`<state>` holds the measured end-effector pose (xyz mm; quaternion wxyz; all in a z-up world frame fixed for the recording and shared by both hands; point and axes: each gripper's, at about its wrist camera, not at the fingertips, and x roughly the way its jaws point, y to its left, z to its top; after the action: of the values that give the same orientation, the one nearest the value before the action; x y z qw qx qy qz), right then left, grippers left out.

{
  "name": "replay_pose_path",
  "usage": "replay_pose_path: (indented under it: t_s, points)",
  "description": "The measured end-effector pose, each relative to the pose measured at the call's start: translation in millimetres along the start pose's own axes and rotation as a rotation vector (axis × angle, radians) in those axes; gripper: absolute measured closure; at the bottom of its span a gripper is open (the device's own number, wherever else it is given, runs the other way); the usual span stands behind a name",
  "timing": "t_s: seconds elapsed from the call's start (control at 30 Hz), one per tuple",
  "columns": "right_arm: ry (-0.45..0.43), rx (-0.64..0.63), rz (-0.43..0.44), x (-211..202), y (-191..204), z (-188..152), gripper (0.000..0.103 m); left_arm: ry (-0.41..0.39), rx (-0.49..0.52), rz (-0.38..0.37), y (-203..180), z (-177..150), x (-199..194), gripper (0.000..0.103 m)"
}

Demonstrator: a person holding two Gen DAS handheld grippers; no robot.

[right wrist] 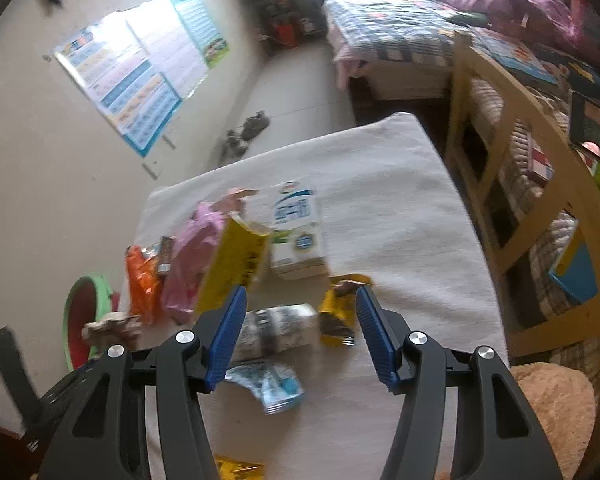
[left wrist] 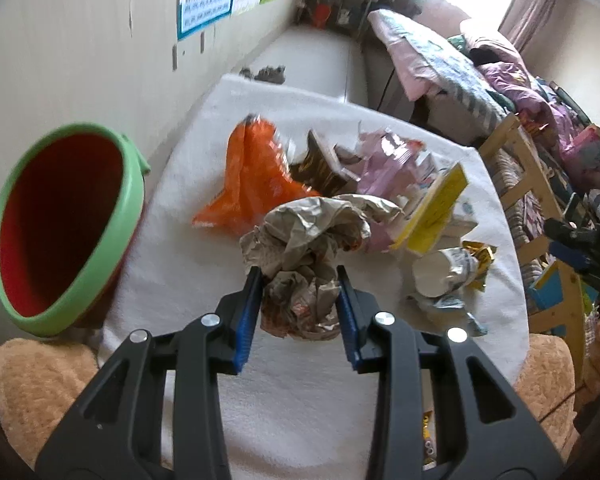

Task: Collect trash
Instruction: 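Grasp the crumpled paper with the left gripper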

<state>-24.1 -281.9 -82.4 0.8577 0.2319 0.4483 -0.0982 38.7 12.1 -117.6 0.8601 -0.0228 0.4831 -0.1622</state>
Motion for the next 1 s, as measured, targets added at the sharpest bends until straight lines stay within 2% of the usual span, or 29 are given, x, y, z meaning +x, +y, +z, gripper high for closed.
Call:
replay_pose_path:
  t_s: [0.17, 0.37, 0.7, 0.87, 0.9, 0.97, 1.0]
  points:
    - [0.014, 0.037, -0.032, 6.2, -17.0, 1.5, 0.048, -0.005, 0.015, -0.009, -4.4, 1.2, -2.6, 0.068]
    - [0.053, 0.081, -0.069, 25.1, -35.3, -2.2, 0.048, 0.053, -0.005, -0.01, 1.3, -8.6, 11.0, 0.067]
    - [0.129, 0.04, -0.062, 69.9, -17.5, -5.9, 0.048, 0.106, -0.008, -0.011, 3.5, -18.3, 25.0, 0.066]
    - [0.168, 0.076, -0.046, 86.9, -23.6, -6.2, 0.048, 0.115, -0.005, -0.009, 4.8, -20.1, 27.0, 0.065]
    - [0.177, 0.085, -0.043, 89.8, -25.9, -6.7, 0.049, 0.117, -0.006, -0.009, 4.7, -20.3, 27.2, 0.064]
    - [0.2, 0.102, -0.032, 93.6, -31.4, -9.0, 0.06, 0.124, -0.008, -0.009, 4.8, -20.4, 29.4, 0.062]
    - [0.206, 0.111, -0.022, 94.0, -33.8, -8.9, 0.068, 0.127, -0.008, -0.009, 4.8, -20.7, 29.9, 0.061]
